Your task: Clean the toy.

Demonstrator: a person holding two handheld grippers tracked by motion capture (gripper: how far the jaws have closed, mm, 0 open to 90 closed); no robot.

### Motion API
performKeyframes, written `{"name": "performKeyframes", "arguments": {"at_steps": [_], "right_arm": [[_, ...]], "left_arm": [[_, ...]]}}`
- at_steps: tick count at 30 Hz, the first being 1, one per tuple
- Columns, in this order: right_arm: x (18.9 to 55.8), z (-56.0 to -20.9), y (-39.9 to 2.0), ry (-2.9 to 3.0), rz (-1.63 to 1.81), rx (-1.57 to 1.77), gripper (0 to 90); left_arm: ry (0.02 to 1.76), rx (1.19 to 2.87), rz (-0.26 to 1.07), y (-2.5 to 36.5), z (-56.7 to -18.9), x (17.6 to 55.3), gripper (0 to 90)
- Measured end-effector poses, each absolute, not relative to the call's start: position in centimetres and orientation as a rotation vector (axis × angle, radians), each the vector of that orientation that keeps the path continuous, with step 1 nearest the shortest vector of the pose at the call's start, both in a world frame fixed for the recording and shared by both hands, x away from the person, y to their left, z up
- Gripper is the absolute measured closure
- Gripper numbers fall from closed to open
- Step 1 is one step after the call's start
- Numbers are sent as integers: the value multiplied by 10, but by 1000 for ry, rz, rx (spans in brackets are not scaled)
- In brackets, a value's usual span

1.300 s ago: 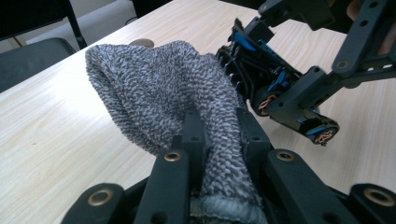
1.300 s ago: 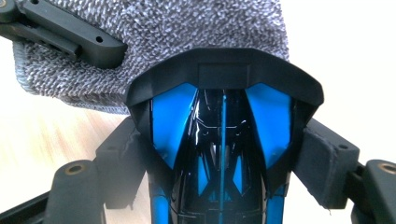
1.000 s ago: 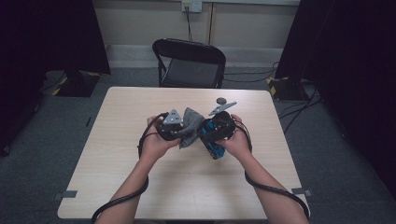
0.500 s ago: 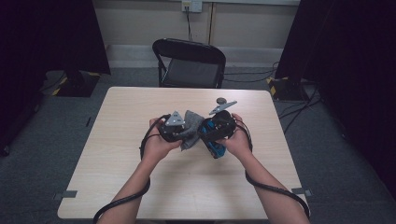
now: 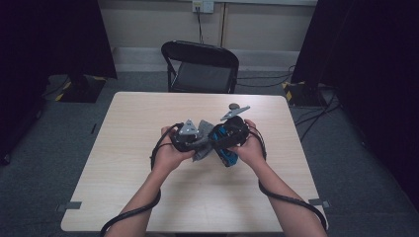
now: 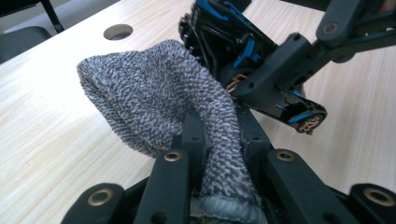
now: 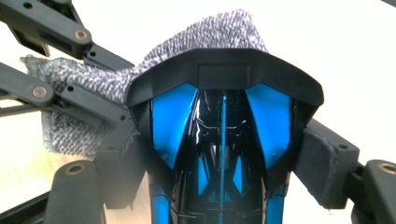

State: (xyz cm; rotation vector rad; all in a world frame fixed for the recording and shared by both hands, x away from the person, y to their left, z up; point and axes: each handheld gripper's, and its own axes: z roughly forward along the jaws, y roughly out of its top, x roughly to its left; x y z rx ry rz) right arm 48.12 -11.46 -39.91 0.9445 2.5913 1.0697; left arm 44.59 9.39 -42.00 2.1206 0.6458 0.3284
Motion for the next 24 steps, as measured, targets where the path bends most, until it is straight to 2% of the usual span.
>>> {"name": "performKeyframes", "arguments": {"at_steps": [24], "right_arm": [[484, -393, -112, 2576, 1080, 954, 257]], "left_arm": [[610, 2154, 285, 81, -432, 438, 768]]}}
